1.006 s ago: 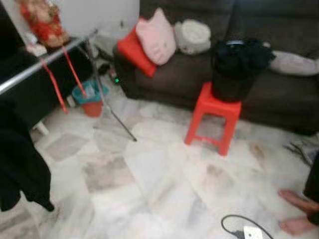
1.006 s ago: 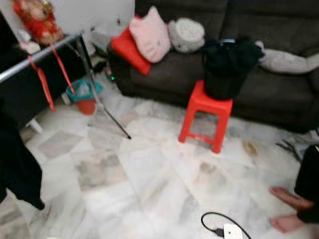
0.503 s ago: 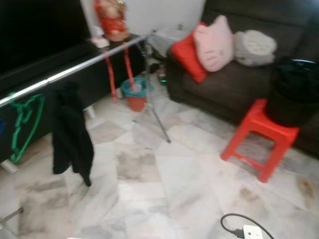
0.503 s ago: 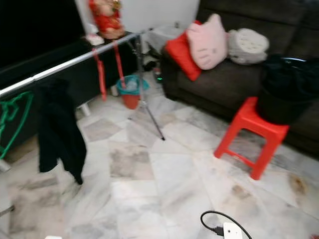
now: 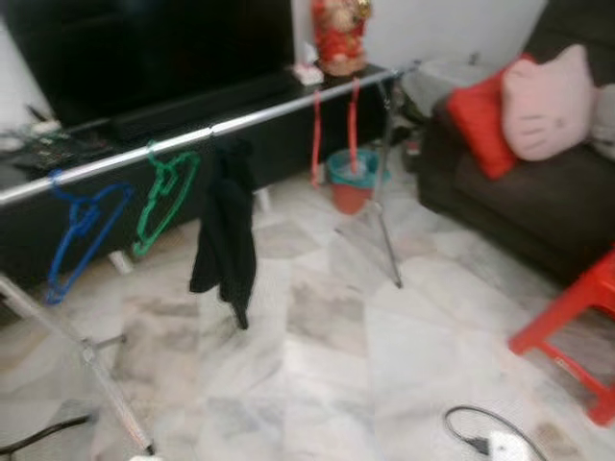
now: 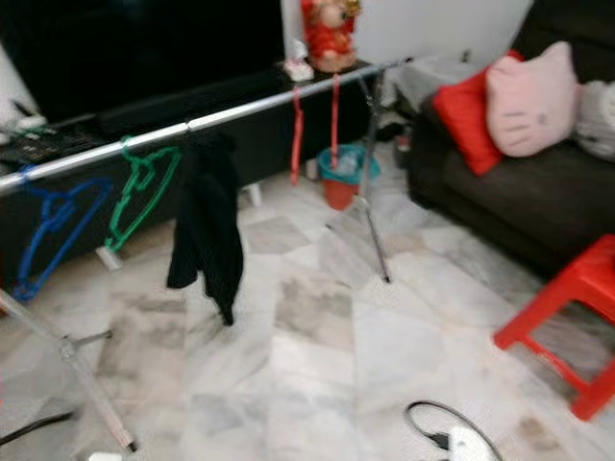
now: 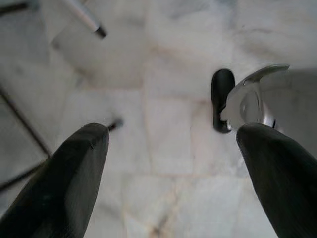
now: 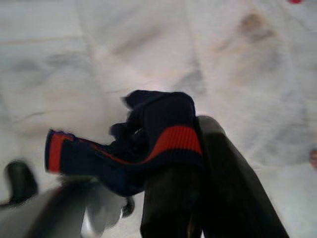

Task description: Hang hanger

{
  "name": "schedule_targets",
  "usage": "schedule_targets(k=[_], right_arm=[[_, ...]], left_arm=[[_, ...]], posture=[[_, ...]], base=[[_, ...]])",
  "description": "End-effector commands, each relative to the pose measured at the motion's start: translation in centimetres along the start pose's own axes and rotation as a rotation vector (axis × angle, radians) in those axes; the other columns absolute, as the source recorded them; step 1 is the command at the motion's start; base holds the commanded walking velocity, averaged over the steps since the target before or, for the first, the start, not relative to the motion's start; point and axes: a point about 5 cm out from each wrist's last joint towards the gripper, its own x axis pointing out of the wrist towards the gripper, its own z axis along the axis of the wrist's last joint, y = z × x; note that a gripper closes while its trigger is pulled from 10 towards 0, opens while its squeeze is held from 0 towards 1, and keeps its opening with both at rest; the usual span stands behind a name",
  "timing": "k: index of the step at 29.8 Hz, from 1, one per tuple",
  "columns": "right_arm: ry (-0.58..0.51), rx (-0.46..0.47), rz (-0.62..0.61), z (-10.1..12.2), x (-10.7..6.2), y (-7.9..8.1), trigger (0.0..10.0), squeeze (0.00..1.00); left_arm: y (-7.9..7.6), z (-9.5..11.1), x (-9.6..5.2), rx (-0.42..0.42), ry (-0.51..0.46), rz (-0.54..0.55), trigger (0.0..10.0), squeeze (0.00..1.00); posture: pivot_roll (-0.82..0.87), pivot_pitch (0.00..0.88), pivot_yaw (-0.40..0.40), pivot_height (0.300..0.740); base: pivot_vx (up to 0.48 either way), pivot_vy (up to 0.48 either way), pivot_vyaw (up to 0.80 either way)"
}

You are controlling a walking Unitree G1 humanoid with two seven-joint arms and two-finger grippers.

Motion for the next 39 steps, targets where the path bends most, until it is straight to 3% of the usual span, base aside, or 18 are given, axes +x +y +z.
schedule_targets(k=[1, 2, 4, 7, 12, 15, 20, 23, 31, 39], right_arm=[[-0.077, 0.018, -0.027, 1.5, 0.1, 0.1, 10.0, 0.0], [-0.166, -0.009, -0.065, 3.6, 0.2, 0.0, 10.0, 0.0], [-0.252, -0.027, -0.107, 5.6, 0.2, 0.1, 10.0, 0.0], [-0.428, -0.009, -0.207, 9.8, -0.3, -0.2, 10.0, 0.0], [-0.575, -0.025, -0.23, 12.9, -1.2, 1.1, 10.0, 0.0], [-0.662, 0.009, -0.151, 14.7, -2.0, 2.9, 10.0, 0.0], [-0.683, 0.053, -0.072, 14.6, -2.4, 4.3, 10.0, 0.0], [-0.638, 0.08, -0.053, 13.5, -2.2, 4.9, 10.0, 0.0], [-0.616, 0.056, -0.044, 13.0, -2.0, 4.9, 10.0, 0.0], [-0.577, 0.048, -0.046, 12.3, -1.6, 4.4, 10.0, 0.0]], left_arm=[[0.6, -0.2, -0.1, -0.003, 0.015, 0.016, 10.0, 0.0], [0.6, -0.2, -0.1, 0.0, 0.016, 0.015, 10.0, 0.0], [0.6, -0.2, -0.1, 0.001, 0.016, 0.015, 10.0, 0.0], [0.7, -0.2, -0.1, 0.003, 0.015, 0.015, 10.0, 0.0], [0.7, -0.2, -0.2, 0.003, 0.015, 0.015, 10.0, 0.0], [0.7, -0.2, -0.2, 0.002, 0.015, 0.017, 10.0, 0.0], [0.7, -0.2, -0.2, -0.006, 0.011, 0.02, 10.0, 0.0], [0.6, -0.2, -0.2, -0.022, 0.001, 0.022, 10.0, 0.0], [0.6, -0.2, -0.1, 0.014, 0.011, 0.02, 10.0, 0.0], [0.6, -0.2, -0.1, 0.018, 0.012, 0.026, 10.0, 0.0]], posture=[[-0.11, 0.0, 0.033, 0.74], [-0.12, 0.0, 0.034, 0.74], [-0.12, 0.0, 0.035, 0.74], [-0.12, 0.0, 0.036, 0.74], [-0.12, 0.0, 0.037, 0.74], [-0.11, 0.0, 0.035, 0.74], [-0.11, 0.0, 0.034, 0.74], [-0.11, 0.0, 0.032, 0.74], [-0.11, 0.0, 0.027, 0.74], [-0.11, 0.0, 0.023, 0.74]], base=[[0.0, 0.0, 0.8], [0.0, 0.0, 0.8], [0.0, 0.0, 0.8], [0.0, 0.0, 0.8], [0.0, 0.0, 0.8], [0.0, 0.0, 0.7], [0.0, 0.0, 0.0], [0.0, 0.0, 0.0], [0.0, 0.0, 0.0], [0.0, -0.307, 0.0]])
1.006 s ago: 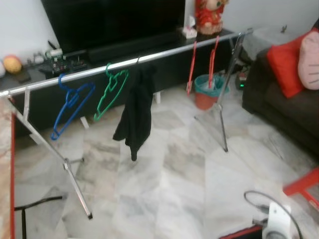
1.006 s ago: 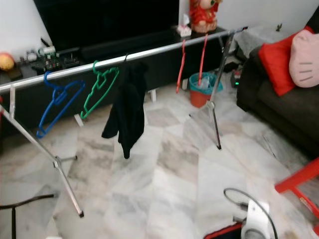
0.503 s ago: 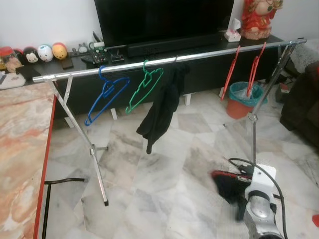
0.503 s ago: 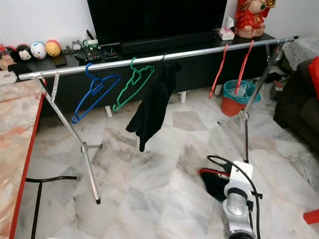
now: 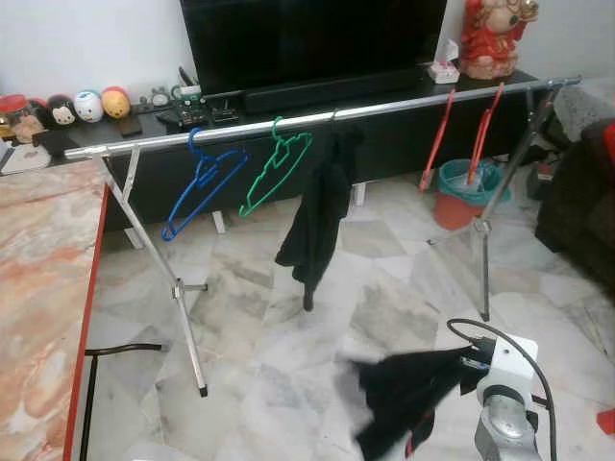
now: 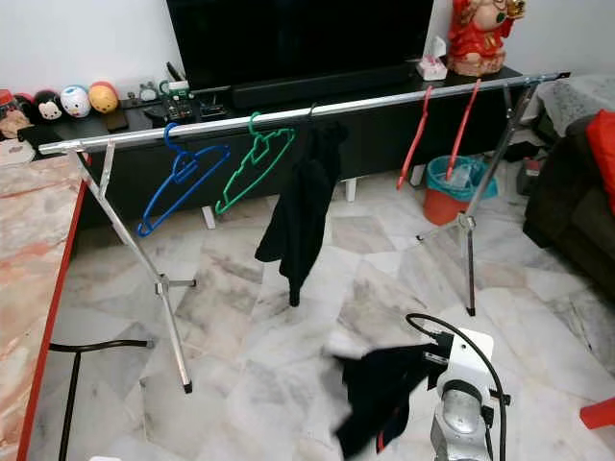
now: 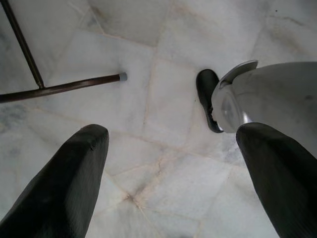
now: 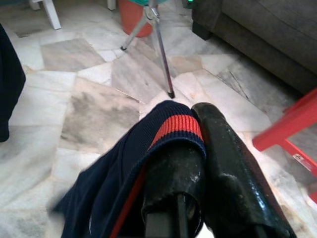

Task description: Hang hanger

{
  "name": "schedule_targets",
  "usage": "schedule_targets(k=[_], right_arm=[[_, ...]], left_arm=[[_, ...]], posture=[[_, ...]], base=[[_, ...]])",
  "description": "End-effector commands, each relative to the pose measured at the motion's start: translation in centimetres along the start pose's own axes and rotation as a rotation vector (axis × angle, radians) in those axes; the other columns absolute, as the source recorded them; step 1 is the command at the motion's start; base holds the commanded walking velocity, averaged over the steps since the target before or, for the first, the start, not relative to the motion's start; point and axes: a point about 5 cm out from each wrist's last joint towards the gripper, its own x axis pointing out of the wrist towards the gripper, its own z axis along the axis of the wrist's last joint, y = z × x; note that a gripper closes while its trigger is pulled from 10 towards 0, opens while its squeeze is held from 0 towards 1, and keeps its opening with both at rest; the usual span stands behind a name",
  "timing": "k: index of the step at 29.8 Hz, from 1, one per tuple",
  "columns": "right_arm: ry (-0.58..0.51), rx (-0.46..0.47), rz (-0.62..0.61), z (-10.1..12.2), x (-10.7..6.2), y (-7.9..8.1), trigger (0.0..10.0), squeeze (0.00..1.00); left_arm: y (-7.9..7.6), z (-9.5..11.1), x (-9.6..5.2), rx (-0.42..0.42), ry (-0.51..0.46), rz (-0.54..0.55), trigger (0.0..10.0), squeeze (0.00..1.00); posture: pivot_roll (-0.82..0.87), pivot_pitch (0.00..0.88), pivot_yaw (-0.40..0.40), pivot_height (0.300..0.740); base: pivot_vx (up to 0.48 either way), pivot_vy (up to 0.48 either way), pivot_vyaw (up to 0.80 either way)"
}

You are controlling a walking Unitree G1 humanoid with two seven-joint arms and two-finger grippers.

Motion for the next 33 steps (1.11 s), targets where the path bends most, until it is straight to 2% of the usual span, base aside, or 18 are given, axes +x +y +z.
schedule_targets(k=[1, 19, 33], right_arm=[[0.007, 0.003, -0.012, 0.1, 0.2, -0.4, 10.0, 0.0], [0.057, -0.006, 0.011, -0.9, 0.0, -0.1, 10.0, 0.0], [0.083, -0.014, 0.017, -1.5, -0.2, -0.1, 10.0, 0.0]], left_arm=[[0.1, -0.4, -0.1, 0.007, 0.02, 0.005, 10.0, 0.0], [0.2, -0.4, -0.1, 0.017, 0.021, 0.004, 10.0, 0.0], [0.2, -0.4, -0.1, -0.016, 0.008, 0.02, 10.0, 0.0]], posture=[[-0.11, 0.0, 0.023, 0.74], [-0.11, 0.0, 0.025, 0.74], [-0.11, 0.0, 0.021, 0.74]], base=[[0.0, -0.315, 0.0], [0.0, -0.313, 0.0], [0.0, -0.258, 0.0]])
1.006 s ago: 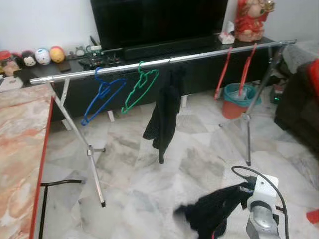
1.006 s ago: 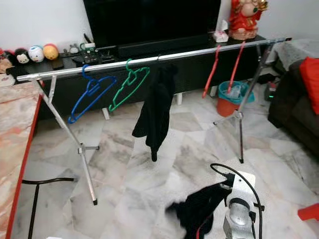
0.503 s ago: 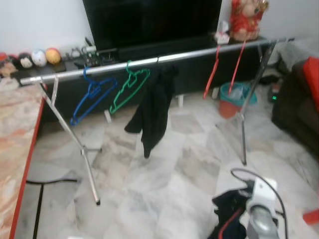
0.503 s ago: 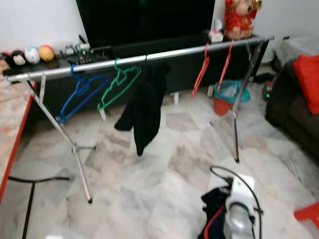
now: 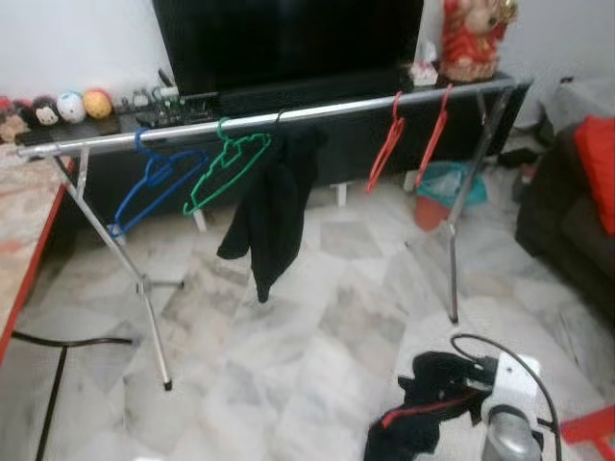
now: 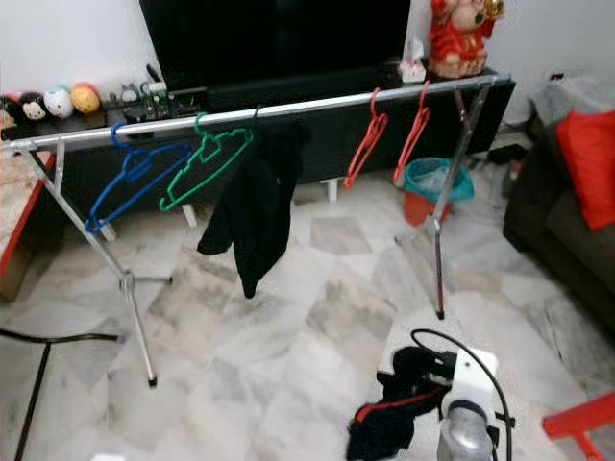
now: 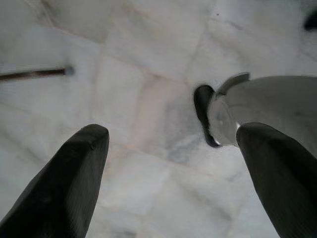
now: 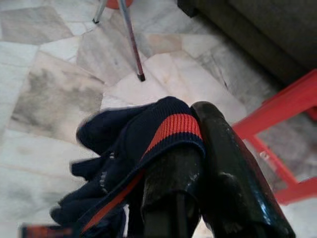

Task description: Hang hanger

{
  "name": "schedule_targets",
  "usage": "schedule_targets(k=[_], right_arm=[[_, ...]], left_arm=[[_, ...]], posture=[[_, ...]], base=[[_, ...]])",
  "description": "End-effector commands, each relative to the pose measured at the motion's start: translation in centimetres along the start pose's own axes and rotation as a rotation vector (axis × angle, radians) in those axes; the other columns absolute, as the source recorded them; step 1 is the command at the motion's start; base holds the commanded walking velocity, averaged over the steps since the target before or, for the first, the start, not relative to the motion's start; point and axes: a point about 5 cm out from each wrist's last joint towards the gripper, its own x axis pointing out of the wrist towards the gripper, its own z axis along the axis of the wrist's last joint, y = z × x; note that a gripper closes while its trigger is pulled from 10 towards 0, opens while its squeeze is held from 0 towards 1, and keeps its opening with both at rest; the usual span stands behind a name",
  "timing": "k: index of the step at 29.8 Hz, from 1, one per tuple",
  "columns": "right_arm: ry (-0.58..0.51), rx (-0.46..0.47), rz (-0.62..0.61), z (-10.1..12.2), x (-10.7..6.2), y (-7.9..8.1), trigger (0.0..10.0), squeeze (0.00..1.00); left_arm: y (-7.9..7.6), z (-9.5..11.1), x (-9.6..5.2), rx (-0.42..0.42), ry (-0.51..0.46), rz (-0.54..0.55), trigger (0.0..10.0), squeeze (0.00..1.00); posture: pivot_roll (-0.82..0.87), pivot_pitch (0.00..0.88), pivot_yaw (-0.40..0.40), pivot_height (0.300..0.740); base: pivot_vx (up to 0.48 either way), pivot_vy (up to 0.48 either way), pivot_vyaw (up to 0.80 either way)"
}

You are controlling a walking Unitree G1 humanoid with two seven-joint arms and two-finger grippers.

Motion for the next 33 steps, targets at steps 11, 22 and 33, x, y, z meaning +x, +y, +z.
schedule_targets(k=[11, 22, 33], right_arm=[[0.02, -0.017, 0.04, -0.4, -0.2, 0.8, 10.0, 0.0], [0.038, -0.014, 0.052, -0.8, -0.3, 0.8, 10.0, 0.0], [0.054, -0.022, 0.049, -1.1, -0.4, 0.8, 10.0, 0.0]], left_arm=[[0.1, 0.0, -0.2, -0.099, -0.059, 0.02, 10.0, 0.0], [0.1, -0.2, -0.2, -0.11, -0.045, 0.013, 10.0, 0.0], [0.1, -0.3, -0.2, -0.102, -0.036, 0.009, 10.0, 0.0]], posture=[[-0.1, 0.0, 0.009, 0.74], [-0.11, 0.0, 0.013, 0.74], [-0.11, 0.0, 0.02, 0.74]], base=[[0.0, 0.0, 0.0], [0.0, 0.0, 0.32], [0.0, 0.0, 0.0]])
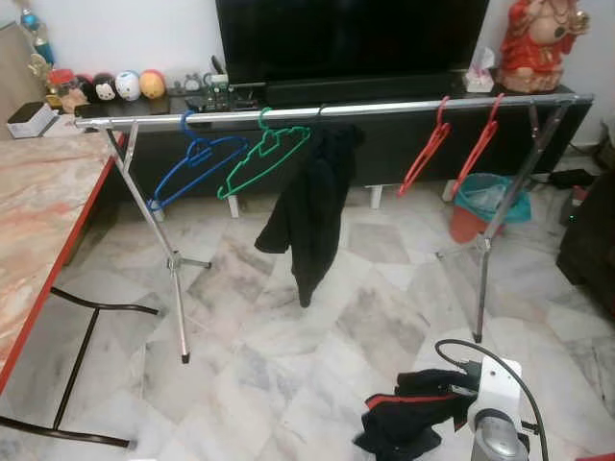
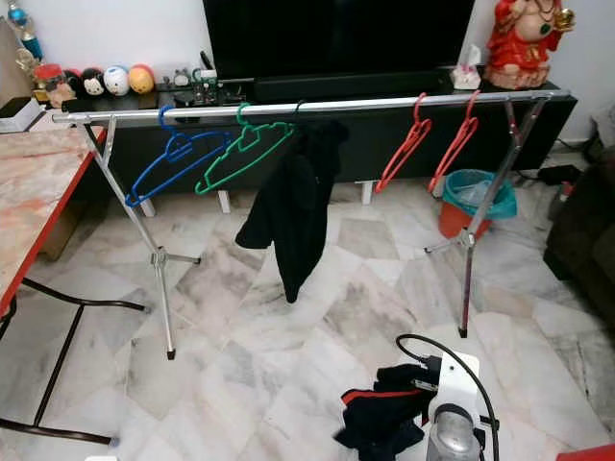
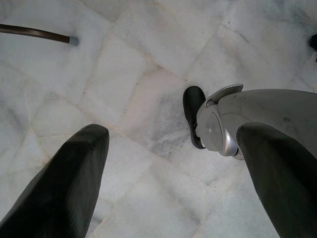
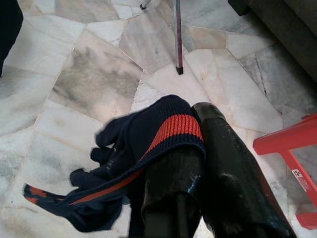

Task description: Hang hanger

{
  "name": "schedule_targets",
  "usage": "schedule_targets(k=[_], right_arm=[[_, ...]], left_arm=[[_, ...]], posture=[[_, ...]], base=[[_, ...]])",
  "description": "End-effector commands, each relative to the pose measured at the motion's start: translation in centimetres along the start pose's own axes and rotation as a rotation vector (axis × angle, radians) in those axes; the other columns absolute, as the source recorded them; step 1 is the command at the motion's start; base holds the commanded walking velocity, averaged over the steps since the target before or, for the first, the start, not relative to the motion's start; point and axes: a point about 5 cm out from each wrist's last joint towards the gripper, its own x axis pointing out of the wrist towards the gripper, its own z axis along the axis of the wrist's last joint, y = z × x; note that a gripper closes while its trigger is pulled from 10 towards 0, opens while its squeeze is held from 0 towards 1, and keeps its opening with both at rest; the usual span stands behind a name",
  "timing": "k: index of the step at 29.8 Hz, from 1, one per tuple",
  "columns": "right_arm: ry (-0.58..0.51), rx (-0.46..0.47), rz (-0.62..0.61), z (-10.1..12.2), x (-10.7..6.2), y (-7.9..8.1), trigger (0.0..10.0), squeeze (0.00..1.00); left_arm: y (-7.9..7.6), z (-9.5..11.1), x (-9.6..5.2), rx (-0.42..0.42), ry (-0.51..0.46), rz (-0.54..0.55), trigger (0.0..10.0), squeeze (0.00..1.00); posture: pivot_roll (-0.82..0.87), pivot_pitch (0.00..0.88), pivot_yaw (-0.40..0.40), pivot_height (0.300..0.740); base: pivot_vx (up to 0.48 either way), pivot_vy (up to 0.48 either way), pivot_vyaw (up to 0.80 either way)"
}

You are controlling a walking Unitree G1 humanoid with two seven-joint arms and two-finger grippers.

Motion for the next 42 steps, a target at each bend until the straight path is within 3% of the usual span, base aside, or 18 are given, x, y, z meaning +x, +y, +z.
schedule_targets(k=[1, 42], right_arm=[[-0.005, 0.006, 0.0, 0.19, 0.06, 0.04, 10.0, 0.0], [0.005, -0.008, 0.025, 0.17, -0.01, 0.7, 10.0, 0.0]], left_arm=[[0.33, -0.35, -0.14, -0.008, 0.015, 0.009, 10.0, 0.0], [0.4, -0.58, -0.24, -0.001, 0.018, 0.006, 10.0, 0.0]], posture=[[-0.12, 0.0, 0.023, 0.74], [-0.11, 0.0, 0.018, 0.74]], base=[[0.0, 0.0, 0.0], [0.237, 0.0, 0.0]])
